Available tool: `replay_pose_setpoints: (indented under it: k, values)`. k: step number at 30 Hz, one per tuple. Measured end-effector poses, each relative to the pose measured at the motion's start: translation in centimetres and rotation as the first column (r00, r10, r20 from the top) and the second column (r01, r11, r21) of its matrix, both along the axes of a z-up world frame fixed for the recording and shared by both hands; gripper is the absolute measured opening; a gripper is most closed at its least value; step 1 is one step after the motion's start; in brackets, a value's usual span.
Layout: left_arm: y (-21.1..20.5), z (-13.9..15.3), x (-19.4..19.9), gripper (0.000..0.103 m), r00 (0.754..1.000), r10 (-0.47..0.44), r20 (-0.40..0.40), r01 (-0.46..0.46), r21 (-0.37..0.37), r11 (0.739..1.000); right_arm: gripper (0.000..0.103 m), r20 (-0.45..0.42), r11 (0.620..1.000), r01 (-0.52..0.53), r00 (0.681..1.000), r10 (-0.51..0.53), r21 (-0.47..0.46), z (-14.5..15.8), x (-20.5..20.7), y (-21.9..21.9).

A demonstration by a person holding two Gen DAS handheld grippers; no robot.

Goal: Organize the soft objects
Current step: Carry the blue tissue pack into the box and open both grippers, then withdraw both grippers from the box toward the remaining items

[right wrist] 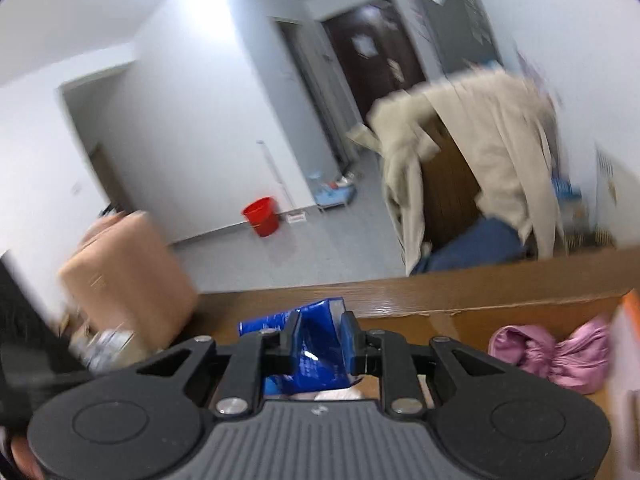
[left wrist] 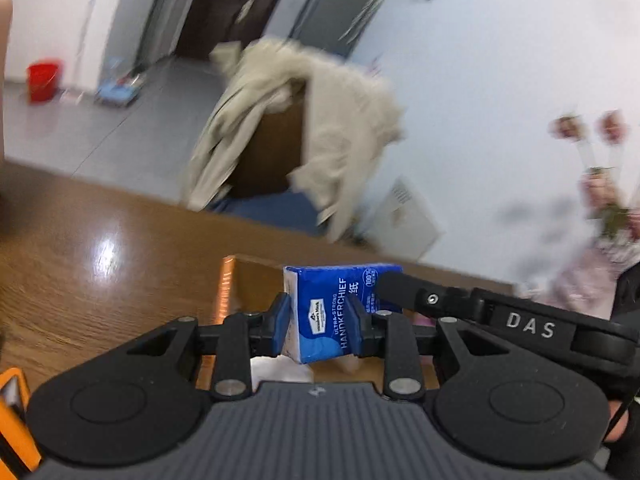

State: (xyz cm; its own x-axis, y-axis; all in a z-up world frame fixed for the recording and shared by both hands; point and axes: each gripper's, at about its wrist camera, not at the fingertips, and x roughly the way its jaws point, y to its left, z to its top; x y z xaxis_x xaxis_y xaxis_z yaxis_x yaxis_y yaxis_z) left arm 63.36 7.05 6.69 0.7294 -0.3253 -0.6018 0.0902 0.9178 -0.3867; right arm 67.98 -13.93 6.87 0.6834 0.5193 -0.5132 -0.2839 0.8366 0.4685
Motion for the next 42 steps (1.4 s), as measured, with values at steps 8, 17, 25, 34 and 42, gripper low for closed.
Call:
replay_pose_setpoints:
  k: [8,17,25,34,42]
  values:
    - [-0.6,-1.8,2.4,0.035,0.999,-0.042,-0.018,0.044,0.103,0.994,0.018,-0.206,0.997,0.035,0.977,-0.047,-0.061,-6.7,5.6,1.6]
    - [-0.3,2.0,-0.4,0.039,0.999,-0.026,0.032,0.019,0.207,0.978,0.022,-0.148,0.994,0.005,0.989,-0.021,-0.110,-2.9,2.6,1.6]
    - [-0.5,8.7,-8.7,0.063,0.994,-0.043,0.102,0.015,0.263,0.965,0.046,-0.049,0.993,-0.026,0.999,0.021,-0.116,5.9,-4.8,-3.5]
    - [-1.5,14.3,-23.3,0.081,0.982,-0.025,0.188,-0.036,0.313,0.949,0.076,0.087,0.994,0.042,0.996,-0.034,-0.097,13.6,-18.2,-13.6]
    - [-3.3,12.9,-34.8,0.096,0.948,0.045,0.316,-0.125,0.239,0.963,0.080,0.200,0.984,0.089,0.978,-0.057,-0.151,12.9,-28.7,-18.8]
